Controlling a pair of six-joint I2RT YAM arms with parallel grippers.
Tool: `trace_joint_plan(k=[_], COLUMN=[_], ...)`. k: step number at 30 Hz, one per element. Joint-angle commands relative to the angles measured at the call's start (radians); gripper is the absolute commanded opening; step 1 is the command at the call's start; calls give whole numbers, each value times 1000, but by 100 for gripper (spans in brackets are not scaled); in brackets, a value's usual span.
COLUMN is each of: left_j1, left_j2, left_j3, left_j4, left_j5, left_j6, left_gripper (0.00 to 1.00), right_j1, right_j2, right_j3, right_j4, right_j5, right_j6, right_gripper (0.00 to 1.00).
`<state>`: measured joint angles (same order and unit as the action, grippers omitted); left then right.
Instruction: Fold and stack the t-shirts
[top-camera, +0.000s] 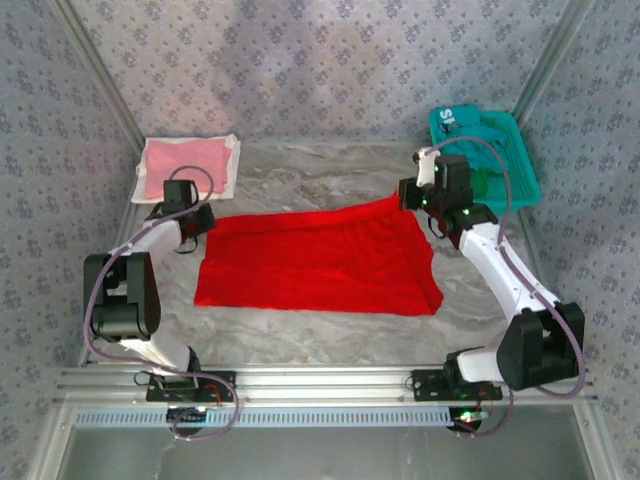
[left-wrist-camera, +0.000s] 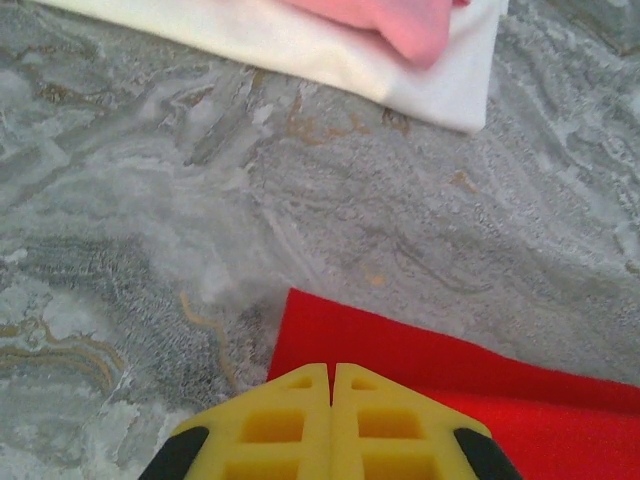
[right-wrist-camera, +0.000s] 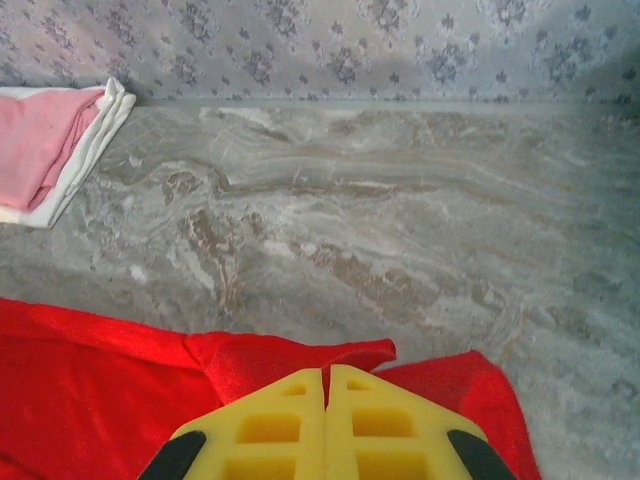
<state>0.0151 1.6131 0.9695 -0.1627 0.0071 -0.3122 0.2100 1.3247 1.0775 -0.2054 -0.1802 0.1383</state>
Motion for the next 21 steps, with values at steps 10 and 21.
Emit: trace_joint_plan(k=[10,21], left_j1=[5,6], left_j2=[-75,-271], left_j3=[-66,-246], left_j4=[-95,-115], left_j5=[-45,-68], left_j6=[-31,-74], left_gripper=[0,30], right_j1=[46,95], right_j2=[-240,-581], right_j3=[-242,-426], right_j4=[-95,-292], right_j5=[25,-28], right_j6=[90,178], right_gripper=[0,34])
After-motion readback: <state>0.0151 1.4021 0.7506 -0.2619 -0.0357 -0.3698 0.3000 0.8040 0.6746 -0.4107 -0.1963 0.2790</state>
